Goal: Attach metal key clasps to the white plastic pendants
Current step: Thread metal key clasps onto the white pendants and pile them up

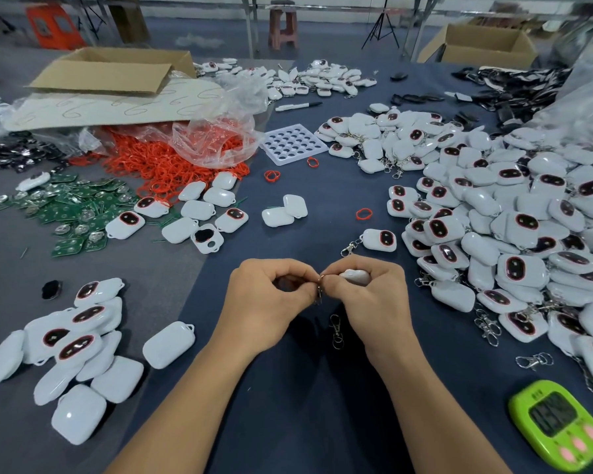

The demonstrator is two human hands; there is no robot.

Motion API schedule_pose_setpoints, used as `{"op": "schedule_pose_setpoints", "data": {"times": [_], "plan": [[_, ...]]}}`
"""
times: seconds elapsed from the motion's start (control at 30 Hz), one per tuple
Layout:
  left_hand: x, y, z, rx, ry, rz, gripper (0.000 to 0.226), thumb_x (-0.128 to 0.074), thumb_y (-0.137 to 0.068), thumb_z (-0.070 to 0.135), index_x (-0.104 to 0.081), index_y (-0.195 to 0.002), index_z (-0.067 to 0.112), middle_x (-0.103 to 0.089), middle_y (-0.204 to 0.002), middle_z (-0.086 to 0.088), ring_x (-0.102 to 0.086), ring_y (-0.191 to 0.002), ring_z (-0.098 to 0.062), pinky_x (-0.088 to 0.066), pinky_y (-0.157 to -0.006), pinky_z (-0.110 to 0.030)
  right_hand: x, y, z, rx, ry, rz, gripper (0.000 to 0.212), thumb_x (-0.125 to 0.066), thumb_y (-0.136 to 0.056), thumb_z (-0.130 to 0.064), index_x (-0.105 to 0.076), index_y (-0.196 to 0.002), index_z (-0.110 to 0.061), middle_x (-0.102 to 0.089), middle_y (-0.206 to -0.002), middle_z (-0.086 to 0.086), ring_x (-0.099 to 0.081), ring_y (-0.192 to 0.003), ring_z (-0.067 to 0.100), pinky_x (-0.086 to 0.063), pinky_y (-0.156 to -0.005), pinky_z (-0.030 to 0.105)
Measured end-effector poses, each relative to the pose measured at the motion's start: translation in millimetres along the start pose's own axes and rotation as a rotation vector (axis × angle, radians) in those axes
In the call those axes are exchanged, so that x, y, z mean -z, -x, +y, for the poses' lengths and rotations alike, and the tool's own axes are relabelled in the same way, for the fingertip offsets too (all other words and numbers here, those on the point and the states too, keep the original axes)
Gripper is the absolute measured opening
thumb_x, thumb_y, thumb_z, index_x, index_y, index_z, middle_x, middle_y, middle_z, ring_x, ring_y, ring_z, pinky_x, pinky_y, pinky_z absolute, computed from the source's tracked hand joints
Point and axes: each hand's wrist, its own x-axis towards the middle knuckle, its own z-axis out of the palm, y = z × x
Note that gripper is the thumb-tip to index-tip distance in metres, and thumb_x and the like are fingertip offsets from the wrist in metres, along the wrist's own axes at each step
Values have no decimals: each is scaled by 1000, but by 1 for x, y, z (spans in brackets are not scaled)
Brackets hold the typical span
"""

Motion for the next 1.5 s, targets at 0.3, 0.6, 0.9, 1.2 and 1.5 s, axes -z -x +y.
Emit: {"op": "schedule_pose_setpoints", "data": {"times": [0.3, 0.6, 0.9, 1.2, 1.5], "plan": [[1, 1, 0, 6, 27, -55, 20, -76, -76, 15, -79, -73, 34, -69, -61, -5, -48, -51, -10, -41, -51, -24, 8, -2, -2, -20, -19, -111, 6, -72, -68, -18, -77, -68, -21, -58, -52, -11, -46, -49, 2, -38, -50, 18], [2, -2, -2, 110, 197, -99, 17, -66, -65, 24, -79, -75, 21, -59, -55, -3, -35, -54, -14, -30, -50, -24, 11, -1, -3, 3, -12, -219, 9, -76, -80, -14, -76, -73, -20, -60, -57, -8, -44, -52, 7, -38, -49, 22], [14, -8, -6, 3, -314, 352, 17, -60, -67, 38, -72, -78, 43, -64, -60, 18, -57, -59, -5, -41, -57, -18, 6, -3, 0, -72, -24, -58, 23, -63, -73, -18, -55, -91, -29, -75, -88, -5, -60, -57, 12, -52, -55, 24], [-7, -7, -8, -301, -751, 100, 14, -83, -71, 21, -73, -67, 30, -52, -55, 10, -39, -62, -13, -22, -58, -20, 3, -3, 6, 47, 184, 2, 30, -71, -90, -16, -68, -102, -44, -72, -82, -16, -63, -68, 3, -51, -65, 17], [-3, -11, -13, -216, -693, 7, 8, -69, -86, 31, -75, -82, 32, -49, -61, 9, -40, -72, -11, -26, -67, -23, 4, -2, 5, 106, 210, -22, 21, -70, -93, -16, -65, -90, -36, -69, -77, -10, -49, -55, 3, -41, -52, 12]]}}
